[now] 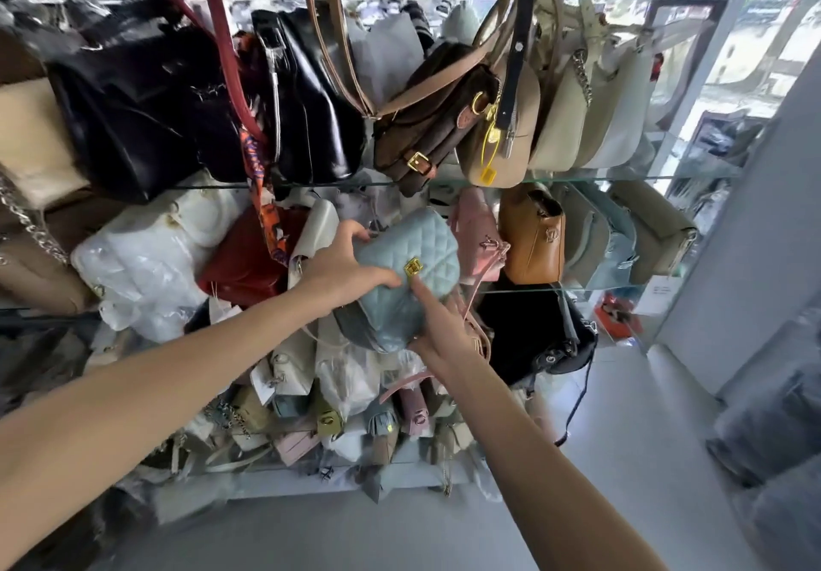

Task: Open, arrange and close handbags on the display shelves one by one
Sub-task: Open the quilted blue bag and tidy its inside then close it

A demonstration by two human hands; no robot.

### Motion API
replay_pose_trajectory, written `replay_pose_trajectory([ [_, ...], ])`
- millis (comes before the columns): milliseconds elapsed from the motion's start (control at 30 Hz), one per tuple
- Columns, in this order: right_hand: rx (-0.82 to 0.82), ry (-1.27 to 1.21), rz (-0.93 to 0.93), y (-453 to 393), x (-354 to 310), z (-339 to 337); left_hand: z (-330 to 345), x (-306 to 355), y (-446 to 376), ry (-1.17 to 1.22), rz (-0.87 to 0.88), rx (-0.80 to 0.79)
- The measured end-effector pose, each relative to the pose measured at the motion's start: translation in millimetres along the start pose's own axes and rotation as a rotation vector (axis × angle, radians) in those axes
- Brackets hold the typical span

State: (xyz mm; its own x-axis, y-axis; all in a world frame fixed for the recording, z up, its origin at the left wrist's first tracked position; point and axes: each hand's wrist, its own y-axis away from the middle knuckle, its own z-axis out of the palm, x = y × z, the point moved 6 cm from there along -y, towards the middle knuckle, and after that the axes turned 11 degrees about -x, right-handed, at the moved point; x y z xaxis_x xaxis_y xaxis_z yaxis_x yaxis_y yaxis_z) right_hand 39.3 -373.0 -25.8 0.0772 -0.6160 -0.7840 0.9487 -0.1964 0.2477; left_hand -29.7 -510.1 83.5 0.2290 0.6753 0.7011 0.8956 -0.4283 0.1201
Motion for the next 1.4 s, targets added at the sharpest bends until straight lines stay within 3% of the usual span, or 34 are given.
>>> replay_pose_trajectory([
  [133, 0.052, 0.027, 0.127, -17, 3, 22, 10, 12, -19, -0.013, -0.047, -0.057],
  [233, -0.011, -0.015, 0.172, -34, -16, 21, 23, 26, -28, 0.038, -0.016, -0.127],
  [400, -0.167, -0.097, 0.094, -88, -45, 27, 37, 26, -53, 0.15, -0.015, -0.051],
  [567, -0.169, -0.11, 0.124, -137, -43, 8, 48, 31, -98, 0.259, -0.074, 0.018],
  [800, -0.124, 0.07, 0.09, -188, -57, -19, 74, 19, -146, 0.482, -0.055, 0.154],
  [933, -0.126, 0.101, 0.036, -186, -63, -30, 93, 15, -152, 0.727, 0.028, 0.039],
  [1067, -0.161, 0.076, 0.042, -169, -67, -35, 99, 8, -154, 0.749, 0.047, -0.061],
  [1233, -0.069, 0.114, -0.009, -159, -81, -41, 107, 16, -160, 0.692, 0.082, -0.081],
  [1400, 0.063, 0.287, -0.044, -158, -84, -46, 109, 13, -160, 0.713, 0.136, -0.001],
])
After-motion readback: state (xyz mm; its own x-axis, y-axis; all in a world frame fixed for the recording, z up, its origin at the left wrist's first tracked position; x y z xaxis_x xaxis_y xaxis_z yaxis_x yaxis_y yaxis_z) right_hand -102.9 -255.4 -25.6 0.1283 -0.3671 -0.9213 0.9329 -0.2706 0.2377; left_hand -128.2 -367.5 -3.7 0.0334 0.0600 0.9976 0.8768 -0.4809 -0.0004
